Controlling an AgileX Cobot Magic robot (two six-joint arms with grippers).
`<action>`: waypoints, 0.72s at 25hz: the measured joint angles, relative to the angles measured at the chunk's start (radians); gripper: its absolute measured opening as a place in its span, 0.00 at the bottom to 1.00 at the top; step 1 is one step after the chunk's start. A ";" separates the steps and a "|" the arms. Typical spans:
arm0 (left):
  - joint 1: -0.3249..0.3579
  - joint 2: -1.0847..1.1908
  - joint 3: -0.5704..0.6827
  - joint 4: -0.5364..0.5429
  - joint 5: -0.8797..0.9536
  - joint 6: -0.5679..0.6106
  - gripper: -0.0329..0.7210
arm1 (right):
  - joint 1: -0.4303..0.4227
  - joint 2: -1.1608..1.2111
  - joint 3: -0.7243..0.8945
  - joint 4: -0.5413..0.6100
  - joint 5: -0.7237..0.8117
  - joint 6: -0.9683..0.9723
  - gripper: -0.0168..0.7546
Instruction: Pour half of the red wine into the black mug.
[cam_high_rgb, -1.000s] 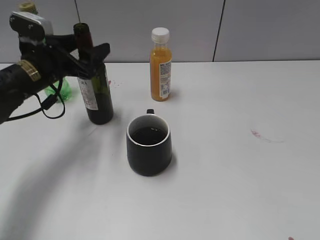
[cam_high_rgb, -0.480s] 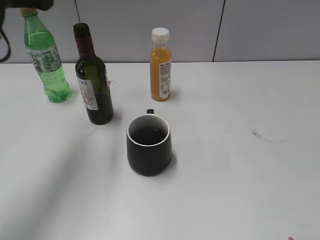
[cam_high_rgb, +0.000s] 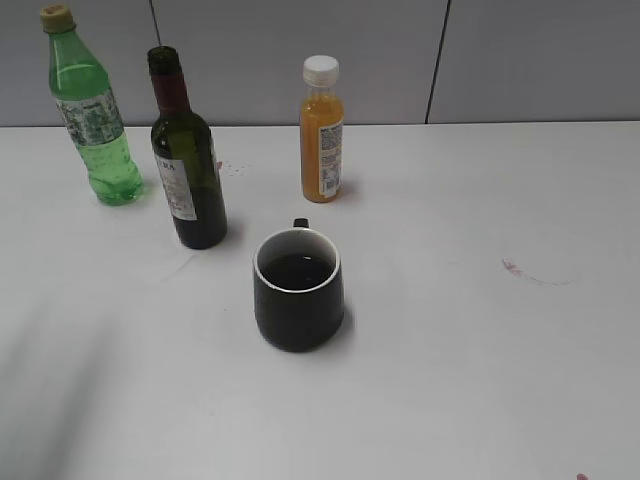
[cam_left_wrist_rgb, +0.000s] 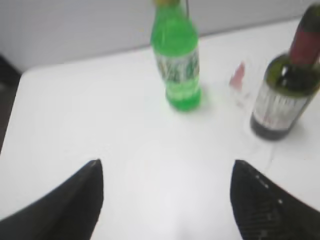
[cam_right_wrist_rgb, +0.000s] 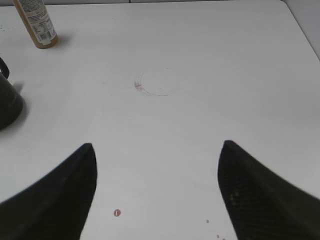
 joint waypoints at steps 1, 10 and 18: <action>0.005 -0.014 0.000 -0.014 0.074 0.000 0.82 | 0.000 0.000 0.000 0.000 0.000 0.000 0.76; 0.142 -0.111 0.000 -0.062 0.344 0.046 0.82 | 0.000 0.000 0.000 0.000 0.000 0.000 0.76; 0.329 -0.158 0.013 -0.202 0.443 0.189 0.82 | 0.000 0.000 0.000 0.000 0.000 0.000 0.76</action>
